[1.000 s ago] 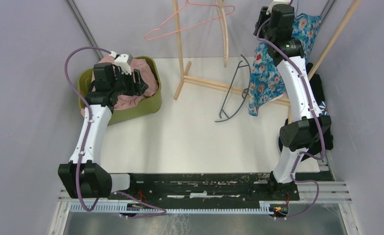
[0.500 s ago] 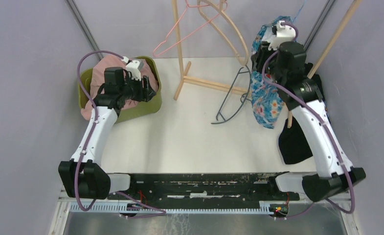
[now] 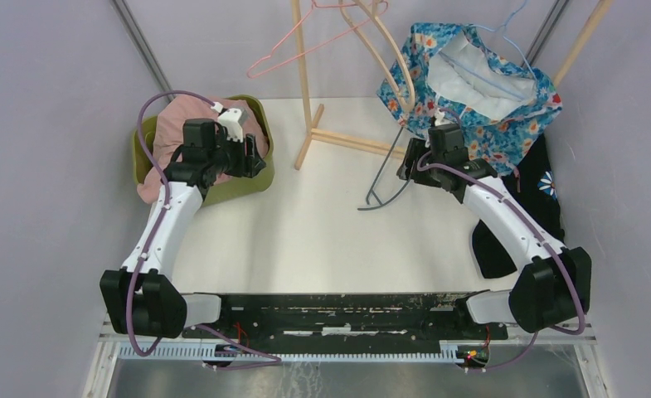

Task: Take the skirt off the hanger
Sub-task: Pick up the hanger at the center of the board.

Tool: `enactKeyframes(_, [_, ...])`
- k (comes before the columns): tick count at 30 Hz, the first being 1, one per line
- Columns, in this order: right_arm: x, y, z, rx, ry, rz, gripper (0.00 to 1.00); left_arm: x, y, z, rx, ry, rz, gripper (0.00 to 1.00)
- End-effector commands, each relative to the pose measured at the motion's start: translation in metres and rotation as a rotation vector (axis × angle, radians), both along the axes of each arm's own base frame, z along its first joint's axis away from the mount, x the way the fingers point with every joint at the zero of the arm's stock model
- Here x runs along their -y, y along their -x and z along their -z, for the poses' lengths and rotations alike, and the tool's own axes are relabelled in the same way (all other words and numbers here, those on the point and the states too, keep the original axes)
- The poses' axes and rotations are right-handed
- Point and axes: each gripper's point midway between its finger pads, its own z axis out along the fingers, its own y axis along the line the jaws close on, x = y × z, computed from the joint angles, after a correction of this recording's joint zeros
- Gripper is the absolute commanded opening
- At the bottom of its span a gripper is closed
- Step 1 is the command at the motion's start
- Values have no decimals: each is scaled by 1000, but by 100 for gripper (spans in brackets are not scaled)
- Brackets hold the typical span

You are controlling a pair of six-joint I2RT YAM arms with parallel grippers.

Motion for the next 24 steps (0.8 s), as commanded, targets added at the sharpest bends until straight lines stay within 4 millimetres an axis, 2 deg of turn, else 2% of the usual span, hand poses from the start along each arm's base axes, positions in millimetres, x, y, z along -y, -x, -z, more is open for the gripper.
enactKeyframes(1, [-17,-9,-6,41,-149,48,65,-2,-12,-11,72,-36,10,60])
enactKeyframes(10, [-28,-19,44,-18,-252,130,64,4,-14,1,45,-36,27,60])
enactKeyframes(19, [1,-25,78,-28,-210,275,63,12,-16,11,19,-55,52,60])
enactKeyframes(24, [3,-32,96,-54,-240,299,63,17,-19,12,10,-55,68,60])
